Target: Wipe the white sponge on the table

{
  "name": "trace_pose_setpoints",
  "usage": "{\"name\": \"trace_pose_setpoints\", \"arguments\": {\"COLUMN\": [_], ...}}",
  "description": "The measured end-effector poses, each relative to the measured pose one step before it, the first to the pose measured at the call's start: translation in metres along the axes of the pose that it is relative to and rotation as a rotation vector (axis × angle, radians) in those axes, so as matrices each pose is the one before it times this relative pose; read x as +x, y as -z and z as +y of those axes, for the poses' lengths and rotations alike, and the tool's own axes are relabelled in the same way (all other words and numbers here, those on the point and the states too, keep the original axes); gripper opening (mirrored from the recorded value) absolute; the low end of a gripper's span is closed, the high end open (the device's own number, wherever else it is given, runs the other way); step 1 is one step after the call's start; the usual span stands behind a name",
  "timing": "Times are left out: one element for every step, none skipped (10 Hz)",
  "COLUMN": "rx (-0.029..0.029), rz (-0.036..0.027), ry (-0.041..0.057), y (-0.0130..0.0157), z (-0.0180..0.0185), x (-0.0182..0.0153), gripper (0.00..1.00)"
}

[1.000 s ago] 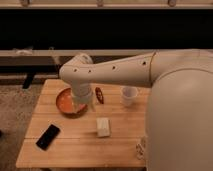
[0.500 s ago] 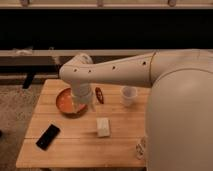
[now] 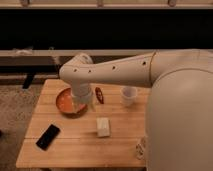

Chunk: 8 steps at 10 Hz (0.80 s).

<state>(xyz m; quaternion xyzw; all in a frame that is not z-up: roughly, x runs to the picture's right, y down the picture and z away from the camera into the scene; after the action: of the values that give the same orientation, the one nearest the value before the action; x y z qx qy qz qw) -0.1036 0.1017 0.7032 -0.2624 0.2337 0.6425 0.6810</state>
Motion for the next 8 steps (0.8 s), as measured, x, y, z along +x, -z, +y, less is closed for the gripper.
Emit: {"name": "trace_pose_setpoints", "arguments": {"rx": [0.00000, -0.00003, -0.00003, 0.00000, 0.00010, 0.00104, 0.00758, 0.03208], "rz": [0.00003, 0.00001, -0.00004, -0.00002, 0.00008, -0.00029, -0.00448, -0.01250], "ry": [0.00002, -0.00013, 0.00009, -0.00002, -0.00001, 0.00109, 0.00254, -0.00158], "y": [-0.00001, 0.00000, 0.00002, 0.00000, -0.00003, -0.00028, -0.00123, -0.00321], "z": [-0.00002, -0.00002, 0.00004, -0.00001, -0.00003, -0.00001, -0.00130, -0.00463], "x": [0.00001, -0.00002, 0.00001, -0.00001, 0.00002, 0.00009, -0.00028, -0.00456], "gripper": [0.65, 0.65, 0.65, 0.65, 0.65, 0.65, 0.65, 0.65]}}
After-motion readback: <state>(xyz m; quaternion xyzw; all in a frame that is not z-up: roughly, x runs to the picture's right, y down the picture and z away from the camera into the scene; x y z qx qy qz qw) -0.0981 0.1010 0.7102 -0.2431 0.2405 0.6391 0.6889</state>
